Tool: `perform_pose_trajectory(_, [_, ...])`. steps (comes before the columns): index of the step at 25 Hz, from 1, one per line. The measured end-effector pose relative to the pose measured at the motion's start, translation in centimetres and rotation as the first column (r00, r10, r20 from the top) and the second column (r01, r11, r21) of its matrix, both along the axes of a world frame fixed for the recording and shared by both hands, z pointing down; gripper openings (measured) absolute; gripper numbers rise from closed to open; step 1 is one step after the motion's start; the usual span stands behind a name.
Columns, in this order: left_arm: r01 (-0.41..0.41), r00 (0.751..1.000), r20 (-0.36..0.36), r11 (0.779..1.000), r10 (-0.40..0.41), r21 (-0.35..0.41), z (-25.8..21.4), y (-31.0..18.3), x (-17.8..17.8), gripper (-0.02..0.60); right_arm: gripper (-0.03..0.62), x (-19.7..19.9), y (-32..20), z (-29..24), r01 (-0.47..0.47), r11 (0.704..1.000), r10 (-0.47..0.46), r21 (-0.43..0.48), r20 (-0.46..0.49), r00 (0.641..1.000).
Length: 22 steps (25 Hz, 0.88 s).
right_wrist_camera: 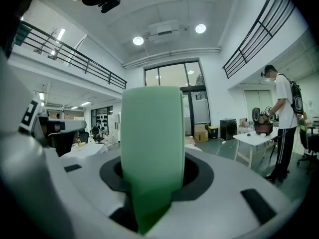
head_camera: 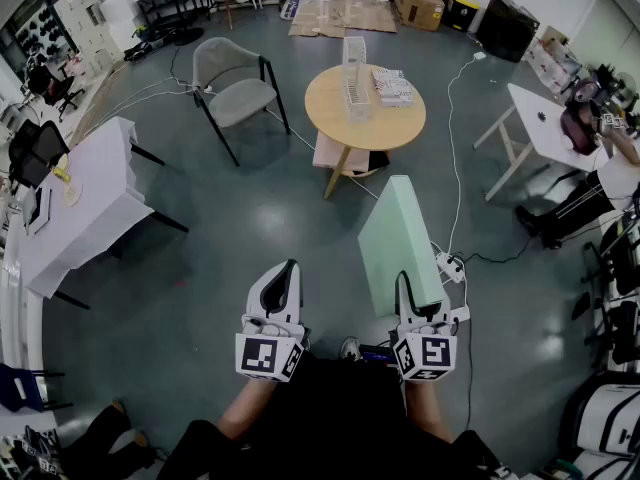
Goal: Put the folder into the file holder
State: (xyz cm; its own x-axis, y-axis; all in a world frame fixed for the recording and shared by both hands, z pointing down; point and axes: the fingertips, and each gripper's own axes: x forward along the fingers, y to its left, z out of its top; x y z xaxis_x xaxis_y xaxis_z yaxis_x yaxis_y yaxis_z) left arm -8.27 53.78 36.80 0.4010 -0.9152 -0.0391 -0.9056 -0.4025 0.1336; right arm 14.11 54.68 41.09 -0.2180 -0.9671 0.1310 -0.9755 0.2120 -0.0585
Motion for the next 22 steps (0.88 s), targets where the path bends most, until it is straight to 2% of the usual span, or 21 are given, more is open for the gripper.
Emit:
perform_pose_trajectory(13, [-0.003, 1.0, -0.005, 1.0, 0.003, -0.008, 0.2, 0.7, 0.1, 0.003, 0.149, -0.5, 0.4, -0.1, 0.008, 1.0, -0.008, -0.004, 0.006, 1.0])
perform_pose_trajectory(22, [-0.022, 1.0, -0.005, 1.0, 0.022, -0.016, 0.3, 0.2, -1.4, 0.003, 0.149, -2.9, -0.2, -0.4, 0.009, 1.0, -0.009, -0.001, 0.011, 1.0])
